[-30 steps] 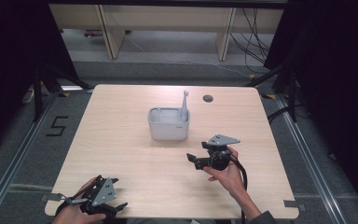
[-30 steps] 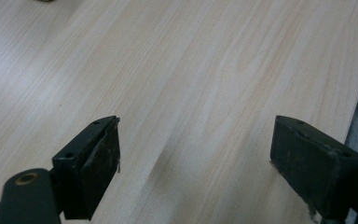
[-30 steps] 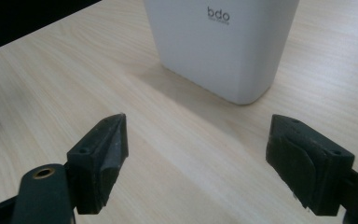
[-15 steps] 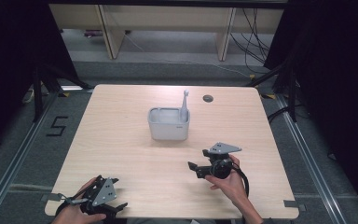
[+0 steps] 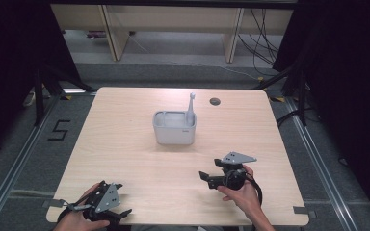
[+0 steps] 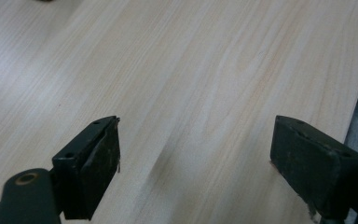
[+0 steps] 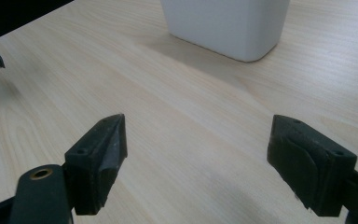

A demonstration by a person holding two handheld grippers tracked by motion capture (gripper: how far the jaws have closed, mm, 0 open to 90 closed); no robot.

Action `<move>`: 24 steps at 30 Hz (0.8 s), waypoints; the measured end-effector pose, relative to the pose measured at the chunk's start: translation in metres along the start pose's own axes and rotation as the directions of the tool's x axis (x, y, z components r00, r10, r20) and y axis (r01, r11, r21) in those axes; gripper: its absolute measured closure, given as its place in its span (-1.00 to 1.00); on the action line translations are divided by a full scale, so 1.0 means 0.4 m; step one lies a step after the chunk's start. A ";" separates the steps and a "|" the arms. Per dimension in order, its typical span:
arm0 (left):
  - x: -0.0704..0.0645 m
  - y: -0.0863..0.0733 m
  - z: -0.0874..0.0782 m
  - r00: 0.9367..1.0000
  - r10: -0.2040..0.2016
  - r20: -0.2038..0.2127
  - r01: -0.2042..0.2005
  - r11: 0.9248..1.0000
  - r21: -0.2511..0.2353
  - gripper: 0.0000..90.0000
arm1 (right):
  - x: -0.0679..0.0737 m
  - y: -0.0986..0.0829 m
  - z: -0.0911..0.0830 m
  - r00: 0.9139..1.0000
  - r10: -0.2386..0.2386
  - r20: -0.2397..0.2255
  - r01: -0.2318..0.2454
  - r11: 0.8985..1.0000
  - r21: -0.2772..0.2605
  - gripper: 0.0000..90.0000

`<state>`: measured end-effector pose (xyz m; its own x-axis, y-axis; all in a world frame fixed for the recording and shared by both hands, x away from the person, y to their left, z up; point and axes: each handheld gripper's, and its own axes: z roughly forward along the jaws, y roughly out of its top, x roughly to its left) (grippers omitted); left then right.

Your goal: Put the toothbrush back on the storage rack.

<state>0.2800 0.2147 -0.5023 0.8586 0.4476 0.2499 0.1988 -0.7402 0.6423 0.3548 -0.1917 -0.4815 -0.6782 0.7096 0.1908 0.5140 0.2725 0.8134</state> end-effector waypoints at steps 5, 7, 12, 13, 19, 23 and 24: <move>0.000 0.000 0.000 1.000 0.000 0.000 0.000 1.000 0.001 -0.65 | 0.007 -0.008 -0.017 0.999 0.044 0.011 -0.045 0.999 0.014 -0.54; 0.000 0.000 0.000 1.000 0.001 0.000 -0.001 1.000 0.001 -0.65 | 0.003 -0.011 -0.018 1.000 0.020 0.002 -0.020 1.000 -0.002 -0.54; 0.000 0.000 0.000 1.000 0.001 0.000 -0.001 1.000 0.001 -0.65 | 0.000 -0.019 -0.024 1.000 -0.012 0.002 0.012 1.000 -0.010 -0.55; 0.000 0.000 0.000 1.000 0.001 0.000 -0.001 1.000 0.002 -0.65 | -0.002 -0.019 -0.026 1.000 -0.031 0.008 0.031 0.999 -0.009 -0.56; 0.000 0.000 0.000 1.000 0.001 0.000 -0.001 1.000 0.002 -0.65 | 0.006 -0.030 -0.035 1.000 0.004 0.020 -0.005 1.000 0.005 -0.64; 0.000 0.000 0.000 1.000 0.001 0.000 -0.001 1.000 0.001 -0.65 | 0.011 -0.039 -0.040 1.000 0.022 0.000 -0.022 1.000 0.022 -0.64; 0.000 0.000 0.000 1.000 0.000 -0.001 0.000 1.000 0.001 -0.65 | 0.006 -0.040 -0.043 1.000 -0.017 0.014 0.016 1.000 0.022 -0.64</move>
<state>0.2799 0.2147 -0.5022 0.8584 0.4475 0.2507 0.1987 -0.7407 0.6418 0.3361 -0.2054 -0.4847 -0.6795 0.7138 0.1696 0.5140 0.2981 0.8043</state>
